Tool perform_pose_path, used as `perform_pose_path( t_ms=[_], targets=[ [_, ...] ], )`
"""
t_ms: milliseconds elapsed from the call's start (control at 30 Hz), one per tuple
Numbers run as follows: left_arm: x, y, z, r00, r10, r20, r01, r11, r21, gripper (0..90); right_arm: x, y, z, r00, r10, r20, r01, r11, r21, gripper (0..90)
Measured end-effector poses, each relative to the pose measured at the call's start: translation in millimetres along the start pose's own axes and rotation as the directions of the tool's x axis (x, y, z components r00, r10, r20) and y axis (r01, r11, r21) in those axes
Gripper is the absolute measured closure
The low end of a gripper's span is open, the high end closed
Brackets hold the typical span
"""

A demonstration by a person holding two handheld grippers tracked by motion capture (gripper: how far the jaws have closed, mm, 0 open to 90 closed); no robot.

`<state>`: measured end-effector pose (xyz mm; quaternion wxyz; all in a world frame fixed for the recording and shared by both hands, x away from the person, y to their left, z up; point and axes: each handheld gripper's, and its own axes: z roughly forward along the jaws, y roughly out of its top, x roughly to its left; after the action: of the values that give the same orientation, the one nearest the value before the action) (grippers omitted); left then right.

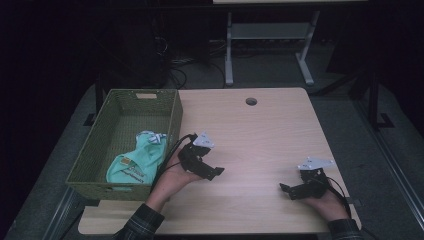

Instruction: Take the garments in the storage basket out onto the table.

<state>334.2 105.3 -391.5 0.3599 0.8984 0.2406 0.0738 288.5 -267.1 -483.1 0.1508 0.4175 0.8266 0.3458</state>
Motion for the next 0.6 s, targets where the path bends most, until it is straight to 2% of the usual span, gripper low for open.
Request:
perform_pose_path(
  t_ms=[67, 233, 433, 500, 600],
  targets=[
    [0.1, -0.4, -0.2, 0.9999, -0.011, 0.013, 0.011, 0.9999, -0.007, 13.9, 0.1, -0.1, 0.1, 1.0000, 0.001, -0.001, -0.001, 1.000, -0.002, 0.0],
    [-0.2, -0.2, 0.3, 0.9993, -0.012, 0.036, 0.011, 0.9999, 0.004, 13.9, 0.1, 0.0, 0.1, 1.0000, 0.001, 0.000, -0.001, 1.000, -0.001, 0.0],
    [0.9, 1.8, -2.5, 0.9989, -0.020, 0.042, 0.020, 0.9998, -0.003, 14.0, 0.0, 0.0, 0.0, 1.0000, 0.001, 0.000, -0.001, 1.000, -0.001, 0.0],
    [2.7, 3.3, -5.1, 0.9992, -0.009, 0.040, 0.009, 1.0000, 0.001, 14.0, 0.1, 0.0, 0.0, 1.0000, 0.001, 0.000, -0.001, 1.000, -0.001, 0.0],
    [5.4, 5.8, -10.1, 0.9993, -0.015, 0.035, 0.015, 0.9998, -0.015, 14.0, 0.0, 0.0, 0.1, 1.0000, 0.001, 0.000, -0.001, 1.000, -0.001, 0.0]
  ],
)
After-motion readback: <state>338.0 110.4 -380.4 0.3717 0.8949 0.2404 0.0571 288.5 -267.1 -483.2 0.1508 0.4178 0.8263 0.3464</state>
